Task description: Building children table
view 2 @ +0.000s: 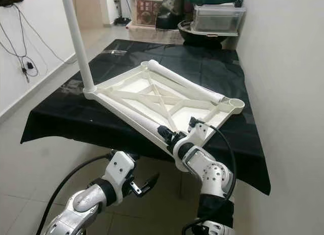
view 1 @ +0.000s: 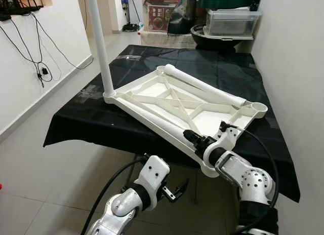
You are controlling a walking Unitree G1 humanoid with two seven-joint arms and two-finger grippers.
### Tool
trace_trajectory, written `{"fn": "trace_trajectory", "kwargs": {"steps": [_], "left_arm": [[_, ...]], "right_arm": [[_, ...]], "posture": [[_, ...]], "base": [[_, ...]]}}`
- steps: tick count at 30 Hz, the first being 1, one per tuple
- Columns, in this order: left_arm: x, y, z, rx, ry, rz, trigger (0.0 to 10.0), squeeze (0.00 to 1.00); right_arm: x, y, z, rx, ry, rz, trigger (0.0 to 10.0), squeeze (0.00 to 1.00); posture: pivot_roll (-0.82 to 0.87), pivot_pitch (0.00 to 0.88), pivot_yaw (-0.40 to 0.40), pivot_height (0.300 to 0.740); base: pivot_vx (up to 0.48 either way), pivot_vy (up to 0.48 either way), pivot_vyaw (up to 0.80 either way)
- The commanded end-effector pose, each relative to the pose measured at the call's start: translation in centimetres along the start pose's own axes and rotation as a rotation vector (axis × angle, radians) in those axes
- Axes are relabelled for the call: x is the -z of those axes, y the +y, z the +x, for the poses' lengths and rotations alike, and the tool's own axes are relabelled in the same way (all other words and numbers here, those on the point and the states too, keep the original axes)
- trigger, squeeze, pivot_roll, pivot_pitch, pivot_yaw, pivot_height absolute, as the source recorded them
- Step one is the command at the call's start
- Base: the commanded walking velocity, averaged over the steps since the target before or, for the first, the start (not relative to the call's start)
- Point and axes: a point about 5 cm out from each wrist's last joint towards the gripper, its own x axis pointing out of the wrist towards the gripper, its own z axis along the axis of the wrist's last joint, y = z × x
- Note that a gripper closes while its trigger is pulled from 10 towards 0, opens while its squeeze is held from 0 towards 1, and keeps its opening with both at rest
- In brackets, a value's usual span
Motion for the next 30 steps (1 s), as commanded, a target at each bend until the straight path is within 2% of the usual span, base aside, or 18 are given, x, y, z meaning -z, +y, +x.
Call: {"fn": "trace_trajectory", "kwargs": {"steps": [1, 3, 6, 10, 11, 12, 13, 14, 15, 21, 23, 30], "left_arm": [[-0.2, -0.1, -0.1, -0.001, -0.002, 0.004, 10.0, 0.0], [-0.3, -0.1, 0.0, -0.001, -0.002, 0.005, 10.0, 0.0], [-0.3, -0.1, 0.0, -0.001, -0.002, 0.006, 10.0, 0.0], [-0.3, 0.0, 0.1, -0.001, -0.003, 0.008, 10.0, 0.0], [-0.3, 0.0, 0.1, -0.001, -0.004, 0.01, 10.0, 0.0], [-0.3, 0.0, 0.1, -0.001, -0.004, 0.01, 10.0, 0.0], [-0.3, 0.0, 0.2, -0.002, -0.005, 0.011, 10.0, 0.0], [-0.3, 0.0, 0.2, -0.002, -0.005, 0.011, 10.0, 0.0], [-0.3, 0.1, 0.2, -0.003, -0.006, 0.013, 10.0, 0.0], [-0.2, 0.1, 0.3, -0.003, -0.007, 0.016, 10.0, 0.0], [-0.1, 0.1, 0.3, -0.003, -0.006, 0.016, 10.0, 0.0], [0.0, 0.1, 0.3, -0.004, -0.006, 0.018, 10.0, 0.0]], "right_arm": [[-0.1, 1.4, -0.2, -0.147, 0.023, -0.004, 10.0, 0.0], [-0.8, 2.5, -0.6, -0.269, 0.022, -0.023, 10.0, 0.0], [-1.0, 2.7, -0.7, -0.296, 0.02, -0.027, 10.0, 0.0], [-1.5, 3.5, -0.6, -0.34, 0.033, -0.078, 10.0, 0.0], [-1.3, 3.9, -0.4, -0.356, 0.075, -0.159, 10.0, 0.0], [-1.3, 3.9, -0.4, -0.356, 0.075, -0.159, 10.0, 0.0], [-1.0, 3.7, -0.1, -0.316, 0.104, -0.227, 10.0, 0.0], [-1.0, 3.7, -0.1, -0.316, 0.104, -0.227, 10.0, 0.0], [-0.7, 3.4, 0.1, -0.273, 0.128, -0.268, 0.0, 0.0], [-1.0, 2.8, 0.4, -0.18, 0.156, -0.367, 0.0, 0.0], [-1.3, 2.5, 0.5, -0.127, 0.152, -0.374, 0.0, 0.0], [-3.1, 2.8, 0.5, -0.118, 0.045, -0.356, 0.0, 0.0]], "posture": [[0.13, 0.0, -0.055, 0.74], [0.13, 0.0, -0.055, 0.74], [0.13, 0.0, -0.055, 0.74], [0.13, 0.0, -0.056, 0.74], [0.13, 0.0, -0.057, 0.74], [0.13, 0.0, -0.057, 0.74], [0.14, 0.0, -0.059, 0.74], [0.14, 0.0, -0.059, 0.74], [0.14, 0.0, -0.059, 0.74], [0.13, 0.0, -0.058, 0.74], [0.13, 0.0, -0.06, 0.74], [0.13, 0.0, -0.059, 0.74]], "base": [[0.0, 0.0, 0.0], [0.0, 0.0, 0.0], [0.0, 0.0, 0.0], [0.0, 0.0, 0.0], [0.0, 0.0, 0.0], [0.0, 0.0, 0.0], [0.0, 0.0, 0.0], [0.0, 0.0, 0.0], [0.0, 0.0, 0.0], [0.0, 0.0, 0.0], [0.0, 0.0, 0.0], [0.0, 0.0, 0.0]]}}
